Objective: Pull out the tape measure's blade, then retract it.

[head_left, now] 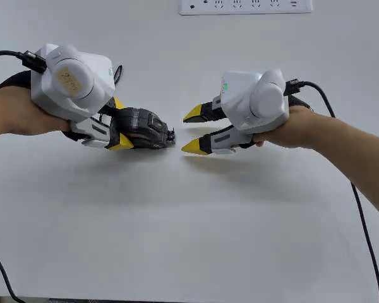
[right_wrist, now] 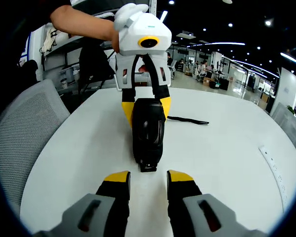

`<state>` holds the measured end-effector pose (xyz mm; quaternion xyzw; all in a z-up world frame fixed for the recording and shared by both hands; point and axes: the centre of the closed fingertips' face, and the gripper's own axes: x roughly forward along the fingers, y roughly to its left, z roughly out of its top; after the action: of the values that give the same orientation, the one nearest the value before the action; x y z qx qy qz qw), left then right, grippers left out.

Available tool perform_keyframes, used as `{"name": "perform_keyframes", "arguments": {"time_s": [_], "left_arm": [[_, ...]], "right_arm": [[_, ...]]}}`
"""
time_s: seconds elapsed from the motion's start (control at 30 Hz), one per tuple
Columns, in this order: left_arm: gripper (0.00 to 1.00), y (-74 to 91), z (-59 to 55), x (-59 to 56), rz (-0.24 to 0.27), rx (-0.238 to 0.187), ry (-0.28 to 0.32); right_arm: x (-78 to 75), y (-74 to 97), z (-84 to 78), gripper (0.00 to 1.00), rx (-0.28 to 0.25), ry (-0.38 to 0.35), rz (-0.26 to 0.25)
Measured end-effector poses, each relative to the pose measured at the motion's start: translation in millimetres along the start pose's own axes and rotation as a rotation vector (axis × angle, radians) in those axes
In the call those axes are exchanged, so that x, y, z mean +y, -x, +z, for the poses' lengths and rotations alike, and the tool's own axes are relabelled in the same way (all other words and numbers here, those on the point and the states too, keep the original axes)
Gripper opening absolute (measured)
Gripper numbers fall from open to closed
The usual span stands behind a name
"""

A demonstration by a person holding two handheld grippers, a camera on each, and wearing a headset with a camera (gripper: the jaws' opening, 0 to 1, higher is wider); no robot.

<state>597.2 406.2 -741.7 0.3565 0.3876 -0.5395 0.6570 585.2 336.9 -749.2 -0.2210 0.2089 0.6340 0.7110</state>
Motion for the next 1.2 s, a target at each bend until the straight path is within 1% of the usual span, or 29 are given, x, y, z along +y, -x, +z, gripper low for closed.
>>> {"name": "perform_keyframes", "arguments": {"time_s": [0.23, 0.33, 0.4, 0.43, 0.47, 0.5, 0.57, 0.7, 0.83, 0.97, 1.2], "left_arm": [[0.3, -1.1, -0.1, 0.7, -0.01, 0.005, 0.004], [0.3, -1.3, -0.4, 0.4, -0.007, 0.008, -0.004], [0.3, -1.4, -0.4, 0.2, -0.007, 0.007, -0.007], [0.3, -1.5, -0.5, 0.2, -0.007, 0.007, -0.008], [0.3, -1.5, -0.6, 0.2, -0.008, 0.006, -0.009], [0.3, -1.6, -0.5, 0.2, -0.008, 0.005, -0.009], [0.3, -1.6, -0.6, 0.4, -0.008, 0.002, -0.007], [0.3, -1.0, -1.0, -0.1, -0.005, -0.009, -0.002], [0.3, -0.5, -1.6, -0.5, -0.003, -0.01, 0.0], [0.29, -0.4, -1.8, -0.3, -0.003, -0.008, 0.007], [0.29, -0.3, -1.9, -0.4, -0.002, -0.008, 0.007]], "right_arm": [[0.2, -14.9, 1.5, 0.23, 0.007, 0.0, 0.022], [1.4, -20.2, 3.1, 0.2, 0.003, -0.006, 0.03], [2.2, -23.9, 2.0, 0.19, 0.013, -0.004, 0.035], [3.4, -26.3, 0.4, 0.17, 0.026, -0.004, 0.043], [1.8, -27.5, -0.5, 0.16, 0.033, 0.014, 0.035], [0.5, -27.6, -0.6, 0.16, 0.037, 0.025, 0.03], [1.1, -26.8, -0.3, 0.15, 0.029, 0.001, 0.038], [-0.8, -26.5, -1.4, 0.14, 0.029, 0.008, 0.045], [-0.8, -26.3, -1.4, 0.12, 0.041, 0.031, 0.042], [-2.1, -26.3, -1.4, 0.12, 0.053, 0.036, 0.036], [-2.2, -26.2, -1.5, 0.11, 0.057, 0.04, 0.036]]}}
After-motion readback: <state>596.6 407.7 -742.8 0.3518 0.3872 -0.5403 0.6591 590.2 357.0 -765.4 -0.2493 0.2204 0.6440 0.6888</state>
